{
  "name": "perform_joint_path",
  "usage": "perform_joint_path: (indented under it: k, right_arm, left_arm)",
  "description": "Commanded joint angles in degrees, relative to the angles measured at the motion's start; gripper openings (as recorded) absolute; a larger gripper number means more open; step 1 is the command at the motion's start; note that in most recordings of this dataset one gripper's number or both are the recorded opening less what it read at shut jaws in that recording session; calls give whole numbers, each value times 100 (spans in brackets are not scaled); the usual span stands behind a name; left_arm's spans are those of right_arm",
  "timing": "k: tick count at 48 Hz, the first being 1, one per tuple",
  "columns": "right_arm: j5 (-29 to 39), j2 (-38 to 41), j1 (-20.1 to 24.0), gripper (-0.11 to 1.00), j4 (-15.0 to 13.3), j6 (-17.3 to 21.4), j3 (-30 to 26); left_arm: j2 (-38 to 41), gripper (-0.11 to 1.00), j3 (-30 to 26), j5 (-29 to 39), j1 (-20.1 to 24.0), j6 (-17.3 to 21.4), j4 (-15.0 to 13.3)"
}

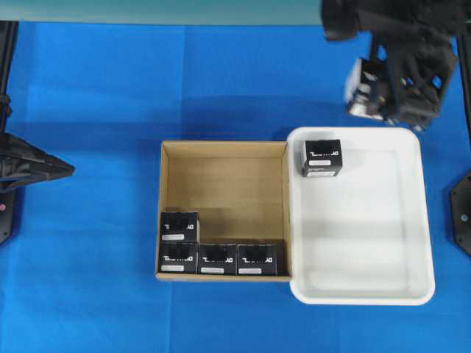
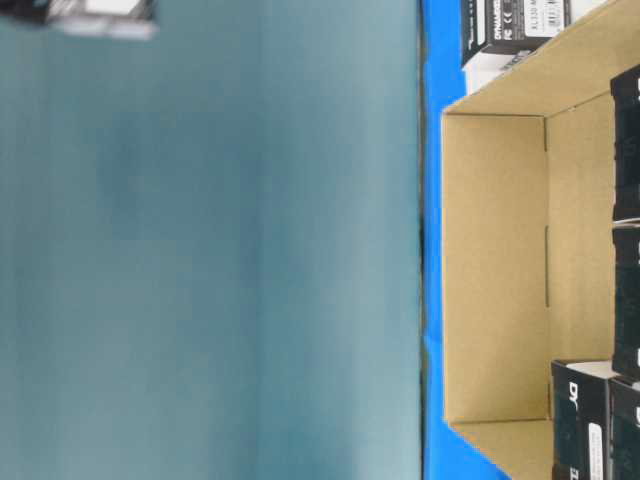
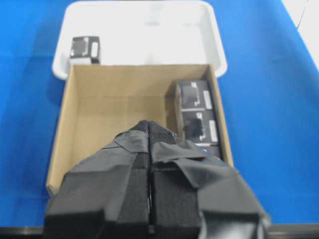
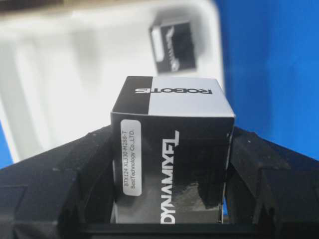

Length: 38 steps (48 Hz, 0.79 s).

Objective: Pick the box from inside the cardboard box.
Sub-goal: 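Lower the held box into the white tray beside the other box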

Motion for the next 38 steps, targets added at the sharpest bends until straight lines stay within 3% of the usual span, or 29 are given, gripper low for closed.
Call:
perform_joint_path:
  k: [1, 12, 21, 38]
  right_arm:
    - [-387, -281, -79, 61, 9, -88, 483]
    - [-984, -765, -105, 61, -141, -527, 1723]
    - [-1459, -782, -53, 61, -141, -598, 2549]
    - [-2874, -510, 255, 61, -141, -677, 3480]
  left_arm:
    - [18, -7, -176, -62, -18, -9, 18]
    - [26, -7, -176, -62, -9, 0, 18]
    - [35, -7, -167, -62, -9, 0, 18]
    - [-26, -7, -185, -62, -9, -9, 18]
